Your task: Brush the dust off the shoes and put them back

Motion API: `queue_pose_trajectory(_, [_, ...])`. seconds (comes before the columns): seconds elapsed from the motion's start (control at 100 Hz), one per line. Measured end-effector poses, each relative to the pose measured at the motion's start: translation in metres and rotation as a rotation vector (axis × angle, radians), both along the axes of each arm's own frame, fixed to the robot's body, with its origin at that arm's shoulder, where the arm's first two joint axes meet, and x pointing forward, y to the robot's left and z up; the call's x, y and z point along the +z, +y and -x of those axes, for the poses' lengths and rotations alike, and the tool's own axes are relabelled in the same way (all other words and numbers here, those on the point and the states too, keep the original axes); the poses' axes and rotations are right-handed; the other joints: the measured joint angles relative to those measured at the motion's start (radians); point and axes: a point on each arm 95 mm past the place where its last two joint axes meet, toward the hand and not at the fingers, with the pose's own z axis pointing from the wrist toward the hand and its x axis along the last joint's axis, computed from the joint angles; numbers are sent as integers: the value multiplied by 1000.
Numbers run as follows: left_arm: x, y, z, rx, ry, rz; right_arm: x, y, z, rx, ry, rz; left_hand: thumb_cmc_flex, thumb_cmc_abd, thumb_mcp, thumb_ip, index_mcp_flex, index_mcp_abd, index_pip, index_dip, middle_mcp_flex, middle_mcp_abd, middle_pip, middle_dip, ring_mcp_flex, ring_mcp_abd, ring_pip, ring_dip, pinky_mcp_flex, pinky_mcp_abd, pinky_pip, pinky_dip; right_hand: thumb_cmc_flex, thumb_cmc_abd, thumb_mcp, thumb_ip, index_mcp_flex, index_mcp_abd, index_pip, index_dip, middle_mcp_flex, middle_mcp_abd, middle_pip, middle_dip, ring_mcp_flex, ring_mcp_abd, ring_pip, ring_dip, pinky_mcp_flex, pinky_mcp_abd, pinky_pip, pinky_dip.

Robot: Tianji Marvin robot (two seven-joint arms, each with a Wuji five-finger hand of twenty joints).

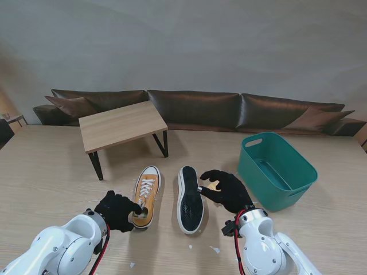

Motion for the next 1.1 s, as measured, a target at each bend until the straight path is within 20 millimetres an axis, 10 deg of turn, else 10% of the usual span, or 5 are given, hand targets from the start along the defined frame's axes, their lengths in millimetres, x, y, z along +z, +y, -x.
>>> queue_pose_trajectory(0.4, [-29,-3,-12,45,-23,85,-4,6,1,19,36,-1,29,-59,11,-29,69,-10,147,205,-9,0,32,16,-3,0,14,4,-13,-2,1,0,0,0,0,0,0,1,-10,0,0,3,0,0,0,0,0,0,0,0,-7,0])
queue_pose_trajectory(0.56, [-31,-4,-12,47,-18,90,-5,11,1,22,53,1,122,-79,-92,-43,162,-45,549,376,-9,-2,112,117,-5,-4,88,40,-14,-5,44,1,0,0,0,0,0,5,-10,0,0,4,0,0,0,0,0,0,0,0,-11,0])
queue_pose_trajectory(0.86, [-35,-7,-16,-10,-6,54,-6,19,5,16,38,-15,44,-179,32,-50,158,-15,742,459,96,17,286,258,140,-57,262,107,138,1,121,64,0,1,0,0,-5,55,-10,-1,0,5,0,2,0,0,0,0,0,0,-12,0])
queue_pose_trajectory(1.1, [-29,0,-18,-102,-32,78,-12,27,9,18,54,-29,35,-295,83,-64,238,20,753,467,324,-16,145,207,346,-64,186,-19,337,38,166,-131,0,26,1,0,-15,86,-11,-3,0,17,0,2,4,0,0,0,0,1,-12,10])
